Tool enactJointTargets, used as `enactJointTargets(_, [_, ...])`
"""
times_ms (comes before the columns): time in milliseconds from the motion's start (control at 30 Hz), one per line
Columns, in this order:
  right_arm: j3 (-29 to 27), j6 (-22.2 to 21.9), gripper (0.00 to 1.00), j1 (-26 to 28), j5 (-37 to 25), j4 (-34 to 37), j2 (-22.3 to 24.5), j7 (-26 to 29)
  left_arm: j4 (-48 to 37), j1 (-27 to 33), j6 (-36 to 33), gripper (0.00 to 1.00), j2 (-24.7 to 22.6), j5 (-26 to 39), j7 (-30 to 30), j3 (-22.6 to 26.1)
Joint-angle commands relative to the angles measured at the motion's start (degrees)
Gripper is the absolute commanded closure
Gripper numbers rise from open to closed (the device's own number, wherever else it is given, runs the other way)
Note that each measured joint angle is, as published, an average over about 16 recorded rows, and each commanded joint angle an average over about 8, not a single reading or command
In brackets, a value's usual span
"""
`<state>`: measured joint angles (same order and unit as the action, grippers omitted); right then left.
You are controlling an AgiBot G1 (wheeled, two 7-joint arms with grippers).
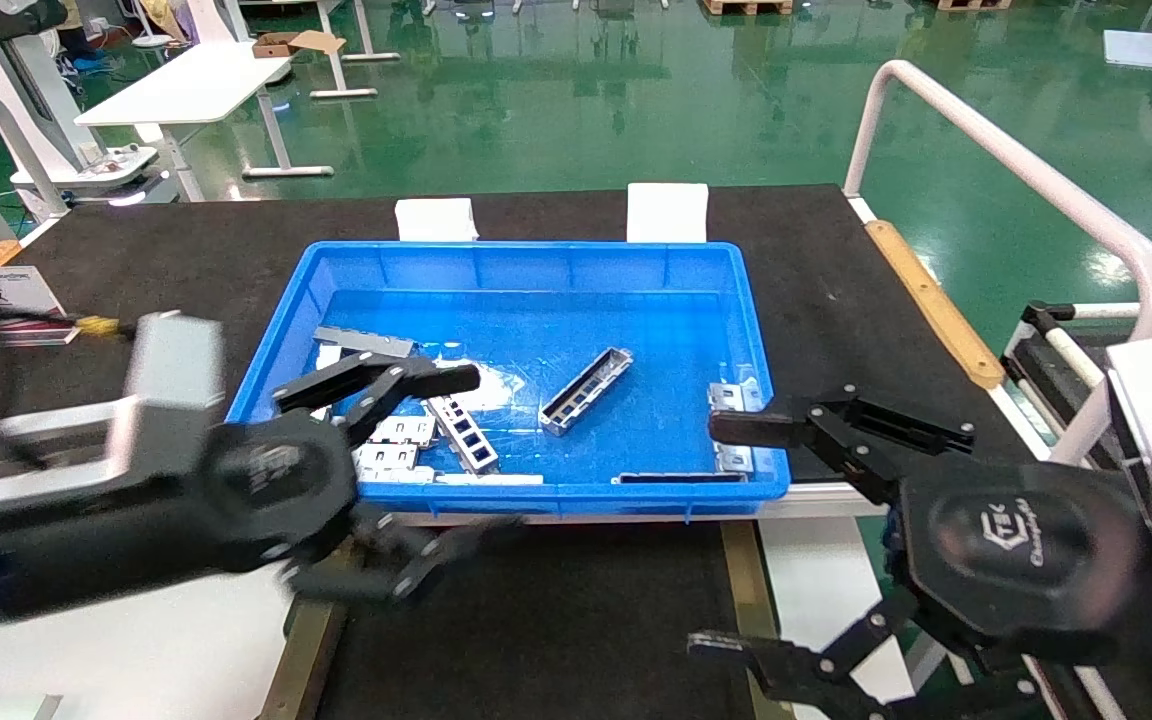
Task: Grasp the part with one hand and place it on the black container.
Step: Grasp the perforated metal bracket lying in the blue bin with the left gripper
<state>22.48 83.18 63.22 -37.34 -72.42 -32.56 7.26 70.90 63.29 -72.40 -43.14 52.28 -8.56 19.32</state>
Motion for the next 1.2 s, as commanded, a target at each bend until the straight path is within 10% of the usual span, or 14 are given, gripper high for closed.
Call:
enactJointTargets(33, [0.00,0.00,0.00,0.00,0.00,0.00,0.00,0.00,-0.22,0.34,2.66,0.00,-1.61,1.85,-0.05,0.67])
enactJointTargets(1033, [0.01,0.00,0.00,0.00,0.01,0.00,0.00,-0.01,-42.96,18.48,30.07,0.00,-33.81,24.61,14.54,11.65])
enactJointTargets(1100, [0.01,0.00,0.09,0.00,0.01,0.00,0.00,-0.01,-44.83,18.98,31.33,0.07,-34.63,24.26,15.49,12.40])
enactJointTargets(1200, [0.01,0.00,0.46,0.00,0.01,0.00,0.00,-0.01,-46.25,19.26,33.35,0.44,-35.16,23.10,16.04,14.05])
